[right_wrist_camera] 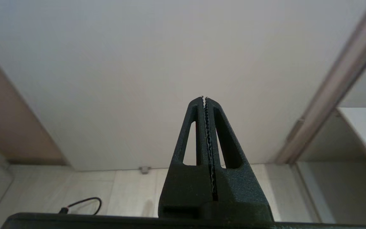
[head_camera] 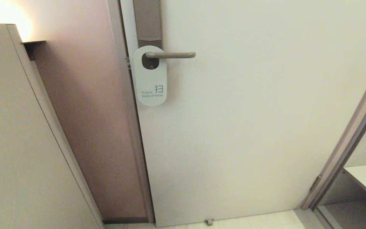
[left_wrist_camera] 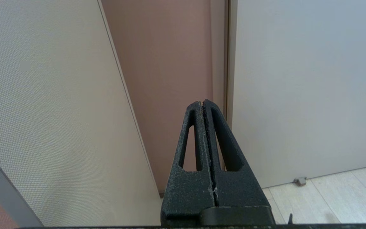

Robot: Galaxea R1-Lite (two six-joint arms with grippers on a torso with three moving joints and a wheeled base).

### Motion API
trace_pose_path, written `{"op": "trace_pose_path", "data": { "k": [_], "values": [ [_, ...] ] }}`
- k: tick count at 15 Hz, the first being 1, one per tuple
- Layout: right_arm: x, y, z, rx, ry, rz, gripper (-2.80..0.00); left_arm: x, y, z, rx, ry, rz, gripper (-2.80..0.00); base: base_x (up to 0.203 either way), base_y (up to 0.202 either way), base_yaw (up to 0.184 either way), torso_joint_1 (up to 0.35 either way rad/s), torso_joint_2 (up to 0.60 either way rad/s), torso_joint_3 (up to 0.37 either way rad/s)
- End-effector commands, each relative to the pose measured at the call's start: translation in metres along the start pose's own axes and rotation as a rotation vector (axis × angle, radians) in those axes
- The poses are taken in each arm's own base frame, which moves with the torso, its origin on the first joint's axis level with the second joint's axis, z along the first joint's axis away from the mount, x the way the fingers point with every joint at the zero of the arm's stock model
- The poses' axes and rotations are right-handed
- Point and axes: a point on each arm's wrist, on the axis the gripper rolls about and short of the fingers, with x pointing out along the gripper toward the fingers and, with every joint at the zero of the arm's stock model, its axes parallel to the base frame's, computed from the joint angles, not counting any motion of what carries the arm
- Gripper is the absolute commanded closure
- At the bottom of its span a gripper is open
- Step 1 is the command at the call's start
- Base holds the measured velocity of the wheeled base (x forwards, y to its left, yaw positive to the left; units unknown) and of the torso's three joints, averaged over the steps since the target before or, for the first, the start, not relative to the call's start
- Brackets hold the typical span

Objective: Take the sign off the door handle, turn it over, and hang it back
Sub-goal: Take down the sign

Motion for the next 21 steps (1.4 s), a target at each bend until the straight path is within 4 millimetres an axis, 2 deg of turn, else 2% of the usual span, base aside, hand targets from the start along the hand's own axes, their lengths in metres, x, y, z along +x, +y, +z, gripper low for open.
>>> {"op": "trace_pose_path", "data": {
  "k": [1, 9, 12, 17, 21],
  "values": [
    [-0.002, 0.0, -0.034, -0.011, -0.038, -0.007, 0.0, 0.0, 0.0, 0.0, 0.0, 0.001, -0.001, 0.0, 0.0, 0.0, 0.0, 0.0, 0.0, 0.0],
    [-0.002, 0.0, -0.042, 0.007, -0.004, 0.005, 0.0, 0.0, 0.0, 0.0, 0.0, 0.001, 0.001, 0.0, 0.0, 0.0, 0.0, 0.0, 0.0, 0.0],
    [-0.004, 0.001, -0.042, -0.008, -0.021, 0.083, 0.0, 0.0, 0.0, 0.0, 0.0, 0.001, 0.001, 0.0, 0.0, 0.0, 0.0, 0.0, 0.0, 0.0],
    [-0.018, -0.001, -0.05, 0.007, -0.145, 0.044, 0.0, 0.0, 0.0, 0.0, 0.0, 0.001, 0.0, 0.0, 0.0, 0.0, 0.0, 0.0, 0.0, 0.0],
    [-0.025, -0.002, -0.061, 0.01, -0.162, 0.008, 0.0, 0.0, 0.0, 0.0, 0.0, 0.0, 0.001, 0.0, 0.0, 0.0, 0.0, 0.0, 0.0, 0.0]
  ]
}}
